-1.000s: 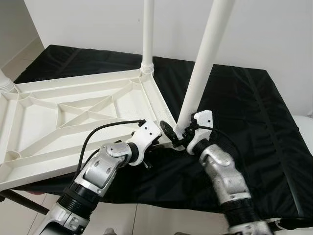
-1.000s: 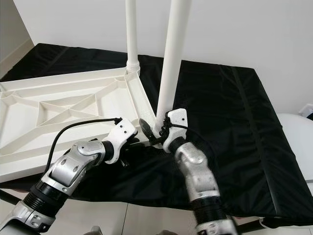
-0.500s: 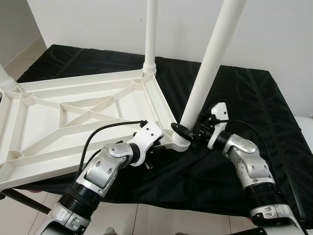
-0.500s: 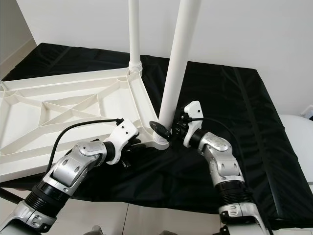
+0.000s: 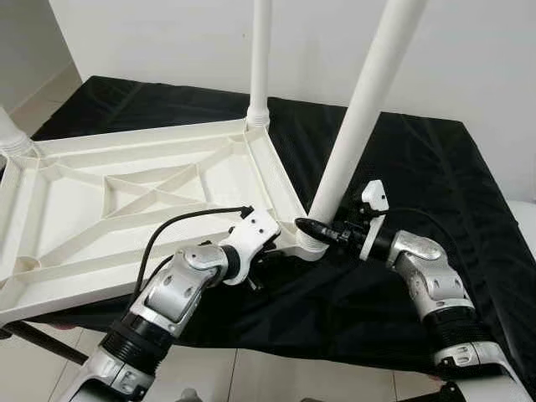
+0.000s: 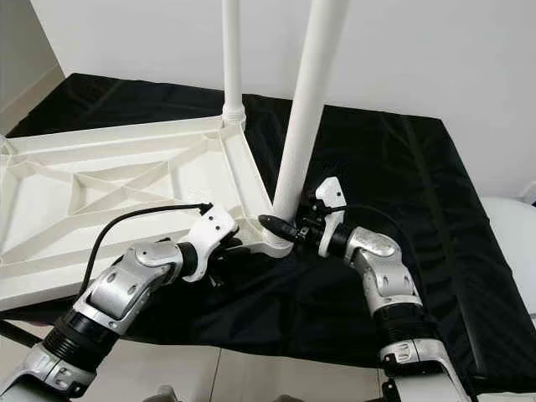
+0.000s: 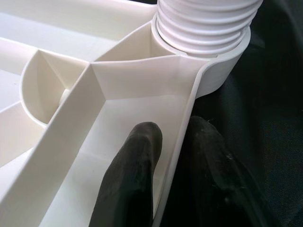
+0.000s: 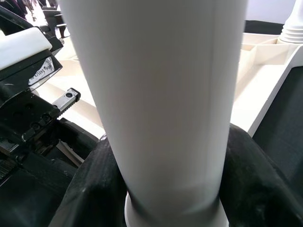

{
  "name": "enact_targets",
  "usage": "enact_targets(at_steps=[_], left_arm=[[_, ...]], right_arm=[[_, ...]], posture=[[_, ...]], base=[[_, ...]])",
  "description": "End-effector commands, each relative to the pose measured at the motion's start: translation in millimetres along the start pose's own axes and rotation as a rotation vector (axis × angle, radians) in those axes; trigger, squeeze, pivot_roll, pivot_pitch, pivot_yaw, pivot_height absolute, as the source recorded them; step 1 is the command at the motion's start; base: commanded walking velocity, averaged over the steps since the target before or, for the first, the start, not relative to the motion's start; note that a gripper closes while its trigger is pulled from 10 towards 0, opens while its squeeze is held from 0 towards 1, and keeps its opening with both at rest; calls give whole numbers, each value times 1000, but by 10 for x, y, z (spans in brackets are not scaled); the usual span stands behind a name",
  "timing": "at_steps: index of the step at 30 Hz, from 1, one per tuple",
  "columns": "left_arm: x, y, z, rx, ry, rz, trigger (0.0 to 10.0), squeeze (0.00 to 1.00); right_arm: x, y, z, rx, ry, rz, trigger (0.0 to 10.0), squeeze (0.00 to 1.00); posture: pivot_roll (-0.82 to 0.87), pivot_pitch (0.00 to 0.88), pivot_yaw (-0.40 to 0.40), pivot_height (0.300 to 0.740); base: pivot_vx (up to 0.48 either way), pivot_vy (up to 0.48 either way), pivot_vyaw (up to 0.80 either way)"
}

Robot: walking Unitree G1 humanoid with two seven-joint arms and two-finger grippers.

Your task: Building children table

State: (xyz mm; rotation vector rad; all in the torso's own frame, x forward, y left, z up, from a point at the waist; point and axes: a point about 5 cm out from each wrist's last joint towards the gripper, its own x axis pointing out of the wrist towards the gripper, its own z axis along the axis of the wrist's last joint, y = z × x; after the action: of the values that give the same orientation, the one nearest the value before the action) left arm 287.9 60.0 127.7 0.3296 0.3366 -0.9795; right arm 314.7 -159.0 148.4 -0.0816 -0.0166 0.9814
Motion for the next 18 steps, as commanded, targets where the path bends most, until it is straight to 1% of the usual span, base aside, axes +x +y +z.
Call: enact_targets(at_steps=[1, 7, 8, 9, 11, 12, 13, 17, 18], left_arm=[[-2, -9, 0, 16, 1, -27, 10000, 0], [-2, -19, 4, 16, -2, -28, 10000, 0], [-2, -19, 8, 16, -3, -28, 10000, 0], [-2, -19, 8, 16, -3, -28, 10000, 0], [-1, -21, 7, 15, -4, -27, 10000, 0], [-1, -21, 7, 15, -4, -27, 10000, 0], [-1, -26, 5, 14, -5, -27, 10000, 0], [-1, -31, 1, 14, -4, -28, 10000, 0], [0, -37, 1, 14, -4, -30, 10000, 0]], right_arm=[[27, 17, 16, 14, -20, 42, 0, 0], [38, 53, 24, 21, -49, 24, 0, 0], [53, 97, 29, 24, -72, -1, 0, 0], [53, 97, 29, 24, -72, -1, 0, 0], [81, 177, 20, 44, -95, -47, 0, 0], [81, 177, 20, 44, -95, -47, 0, 0], [98, 218, 14, 60, -118, -82, 0, 0], [108, 235, 7, 61, -128, -116, 0, 0], [129, 276, 7, 64, -140, -140, 0, 0]], posture=[[22, 11, -20, 740], [22, 6, -24, 740], [22, 6, -27, 740], [22, 6, -27, 740], [23, 5, -30, 740], [23, 5, -30, 740], [22, 6, -30, 740], [22, 6, -30, 740], [21, 7, -30, 740]], base=[[0, 0, 0], [0, 0, 0], [0, 0, 0], [0, 0, 0], [0, 0, 0], [0, 0, 0], [0, 0, 0], [0, 0, 0], [0, 0, 0]])
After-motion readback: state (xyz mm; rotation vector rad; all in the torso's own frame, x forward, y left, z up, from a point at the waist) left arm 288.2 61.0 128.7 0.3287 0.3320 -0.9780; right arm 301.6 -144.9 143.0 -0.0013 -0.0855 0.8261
